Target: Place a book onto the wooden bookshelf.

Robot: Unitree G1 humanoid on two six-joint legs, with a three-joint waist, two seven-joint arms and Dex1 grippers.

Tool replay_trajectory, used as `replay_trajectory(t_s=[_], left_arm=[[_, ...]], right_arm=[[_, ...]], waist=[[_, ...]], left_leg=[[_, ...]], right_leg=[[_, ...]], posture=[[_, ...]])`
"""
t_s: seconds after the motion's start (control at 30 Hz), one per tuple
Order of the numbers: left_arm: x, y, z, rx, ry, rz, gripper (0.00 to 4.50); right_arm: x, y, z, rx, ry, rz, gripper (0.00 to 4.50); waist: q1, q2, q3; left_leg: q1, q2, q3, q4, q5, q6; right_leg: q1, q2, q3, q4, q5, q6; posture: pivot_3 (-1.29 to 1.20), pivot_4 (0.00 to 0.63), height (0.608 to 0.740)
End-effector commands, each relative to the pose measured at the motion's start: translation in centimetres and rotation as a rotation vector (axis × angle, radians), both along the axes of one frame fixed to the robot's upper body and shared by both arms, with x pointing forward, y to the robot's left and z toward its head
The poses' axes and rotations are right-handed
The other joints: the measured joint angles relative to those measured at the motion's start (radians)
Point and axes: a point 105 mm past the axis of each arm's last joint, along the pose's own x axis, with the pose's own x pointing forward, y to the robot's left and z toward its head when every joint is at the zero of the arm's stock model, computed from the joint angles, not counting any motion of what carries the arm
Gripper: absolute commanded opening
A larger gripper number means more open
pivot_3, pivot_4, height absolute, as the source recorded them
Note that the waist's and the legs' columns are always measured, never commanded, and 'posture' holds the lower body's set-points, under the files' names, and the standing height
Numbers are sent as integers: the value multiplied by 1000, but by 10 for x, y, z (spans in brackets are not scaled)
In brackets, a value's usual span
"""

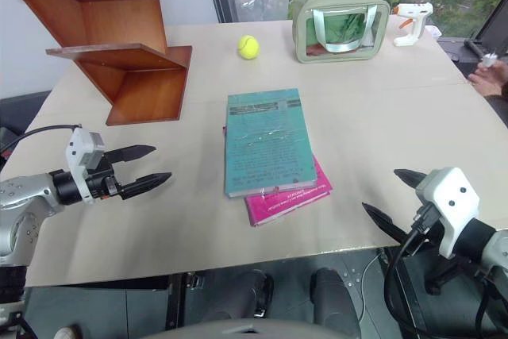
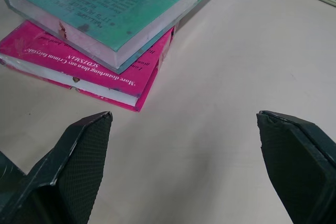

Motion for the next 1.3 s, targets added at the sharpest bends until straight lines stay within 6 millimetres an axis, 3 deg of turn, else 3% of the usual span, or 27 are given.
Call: replay_trajectory(t_s=[0.03, 0.13, 0.3, 0.37, 0.43, 0.63, 0.7, 0.77, 0.83, 1.0, 1.13, 1.2, 1.3], left_arm=[[2, -6, 15, 3, -52, -27, 4456], [2, -22, 20, -46, -63, -69, 4456], [3, -26, 23, -67, -80, -82, 4456], [4, -30, 24, -80, -87, -100, 4500], [4, -33, 25, -85, -92, -115, 4500], [6, -41, 19, -92, -62, -132, 4500], [9, -40, 13, -94, -53, -101, 4500], [11, -40, 9, -115, -32, -88, 4500], [12, -39, 8, -121, -24, -85, 4500], [5, -39, 19, -196, 10, -173, 4500], [-6, -38, 25, -174, 13, -246, 4500], [-10, -37, 27, -157, 17, -276, 4500], [-18, -36, 34, -141, 7, -328, 4500]], right_arm=[[1, 3, 12, -15, -58, 12, 4495], [6, 8, 15, 0, -78, 9, 4495], [9, 9, 15, 12, -77, 7, 4495], [12, 9, 16, 21, -77, 2, 3698], [13, 9, 18, 30, -76, 3, 2566], [28, 16, 20, 8, -117, -19, 23], [39, 23, 18, 21, -102, -16, 23], [63, 20, 17, -93, -142, -85, 23], [85, 24, 18, -99, -151, -84, 23], [144, 45, 9, -117, -146, -50, 23], [171, 60, -2, -158, -149, 1, 23], [177, 72, -3, -143, -154, 46, 23], [182, 90, -1, -132, -172, 115, 23]], waist=[[0, 0, 0], [0, 0, 0], [-1, 0, 0], [0, 0, 0], [0, 0, 0], [0, 0, 0], [-6, 0, 0], [-12, 1, 1], [-13, 0, 2], [-21, 0, 2], [-25, 0, 2], [-34, 0, 2], [-41, 0, 3]], left_leg=[[0, 0, 0, 0, 0, 0], [0, 0, 0, 0, 0, 0], [0, 0, -1, 0, 0, 0], [0, 0, 0, 0, 0, 0], [0, 0, 0, 0, 0, 0], [-1, 0, -1, 0, 0, 0], [0, 0, 0, 0, 0, 0], [0, 0, 1, 0, 0, 0], [0, -1, 1, 0, 0, 0], [-2, 0, -1, 0, 2, -4], [-6, -2, -1, -1, 3, -4], [-19, -4, 0, 0, 2, -4], [-20, -4, 0, -2, 2, -4]], right_leg=[[0, 0, 0, 0, 0, 0], [0, 0, 0, 0, 0, 0], [0, 0, -1, 0, 0, 0], [0, 0, 0, 0, 0, 0], [0, 0, -1, 0, 0, 0], [0, 0, -1, -1, 0, 0], [0, 0, -1, 0, 0, 0], [0, 0, 1, 0, 0, 0], [-1, -1, 0, 0, 0, 0], [-3, 0, -2, 0, 0, -1], [-8, -1, -2, 1, 0, -1], [-21, -2, 0, 1, 1, -1], [-24, -2, 2, 1, 1, -1]], posture=[[0, 150, 740], [0, 150, 740], [0, 150, 740], [0, 150, 740], [0, 150, 740], [0, 150, 740], [0, 150, 740], [0, 150, 740], [0, 150, 740], [0, 150, 740], [0, 150, 740], [0, 150, 740], [0, 150, 740]])
